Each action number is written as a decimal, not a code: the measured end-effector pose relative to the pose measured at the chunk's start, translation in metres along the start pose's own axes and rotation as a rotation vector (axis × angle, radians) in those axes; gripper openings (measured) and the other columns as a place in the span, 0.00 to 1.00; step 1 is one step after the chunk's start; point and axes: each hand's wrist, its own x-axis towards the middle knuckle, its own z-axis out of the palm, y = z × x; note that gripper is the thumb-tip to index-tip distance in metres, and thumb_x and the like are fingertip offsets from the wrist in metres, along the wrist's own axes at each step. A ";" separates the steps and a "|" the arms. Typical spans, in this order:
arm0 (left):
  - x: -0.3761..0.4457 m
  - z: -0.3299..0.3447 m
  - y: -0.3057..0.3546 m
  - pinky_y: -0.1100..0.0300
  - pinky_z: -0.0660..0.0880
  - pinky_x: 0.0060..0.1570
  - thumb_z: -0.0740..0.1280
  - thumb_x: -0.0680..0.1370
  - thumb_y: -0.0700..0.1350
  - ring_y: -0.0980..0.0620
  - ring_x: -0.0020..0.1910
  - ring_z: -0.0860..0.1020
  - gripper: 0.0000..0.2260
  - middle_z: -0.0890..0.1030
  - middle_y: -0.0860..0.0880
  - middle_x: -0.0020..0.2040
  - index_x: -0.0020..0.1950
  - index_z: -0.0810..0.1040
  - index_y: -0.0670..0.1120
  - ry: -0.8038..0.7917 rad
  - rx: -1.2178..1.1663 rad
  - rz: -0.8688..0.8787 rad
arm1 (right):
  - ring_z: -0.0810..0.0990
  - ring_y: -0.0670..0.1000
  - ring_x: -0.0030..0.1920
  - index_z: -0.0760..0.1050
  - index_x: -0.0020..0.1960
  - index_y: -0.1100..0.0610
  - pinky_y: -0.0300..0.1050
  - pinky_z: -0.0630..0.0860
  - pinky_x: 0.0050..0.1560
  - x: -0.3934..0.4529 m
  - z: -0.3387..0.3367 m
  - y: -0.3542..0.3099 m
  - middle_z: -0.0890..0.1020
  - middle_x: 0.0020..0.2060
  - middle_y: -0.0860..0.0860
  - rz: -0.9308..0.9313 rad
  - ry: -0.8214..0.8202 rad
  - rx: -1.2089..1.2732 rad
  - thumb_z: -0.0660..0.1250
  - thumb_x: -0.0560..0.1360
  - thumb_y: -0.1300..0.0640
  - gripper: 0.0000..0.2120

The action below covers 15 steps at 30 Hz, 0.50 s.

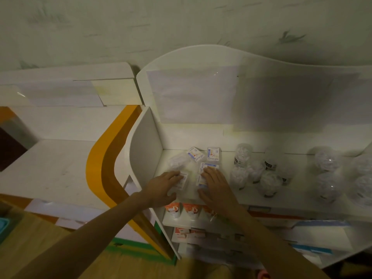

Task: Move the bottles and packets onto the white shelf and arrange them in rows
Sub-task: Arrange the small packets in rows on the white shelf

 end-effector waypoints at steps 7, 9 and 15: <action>-0.002 -0.001 0.011 0.61 0.75 0.51 0.64 0.75 0.63 0.52 0.60 0.73 0.28 0.72 0.52 0.64 0.72 0.68 0.53 0.090 0.062 -0.034 | 0.66 0.56 0.73 0.70 0.69 0.57 0.57 0.62 0.75 0.000 -0.001 -0.002 0.72 0.69 0.55 -0.037 0.026 -0.030 0.65 0.75 0.44 0.27; -0.002 0.001 0.015 0.61 0.77 0.47 0.62 0.74 0.66 0.53 0.55 0.74 0.28 0.72 0.52 0.61 0.70 0.69 0.54 0.089 0.096 -0.086 | 0.66 0.57 0.73 0.70 0.69 0.57 0.59 0.62 0.74 0.001 0.000 -0.002 0.72 0.69 0.55 -0.060 0.016 -0.057 0.64 0.75 0.45 0.26; 0.004 0.001 0.023 0.57 0.79 0.45 0.57 0.74 0.72 0.52 0.53 0.75 0.31 0.71 0.51 0.65 0.66 0.72 0.51 0.091 0.139 -0.189 | 0.61 0.59 0.76 0.68 0.72 0.54 0.61 0.57 0.75 0.001 0.001 -0.001 0.69 0.72 0.55 -0.072 -0.043 -0.105 0.60 0.78 0.43 0.27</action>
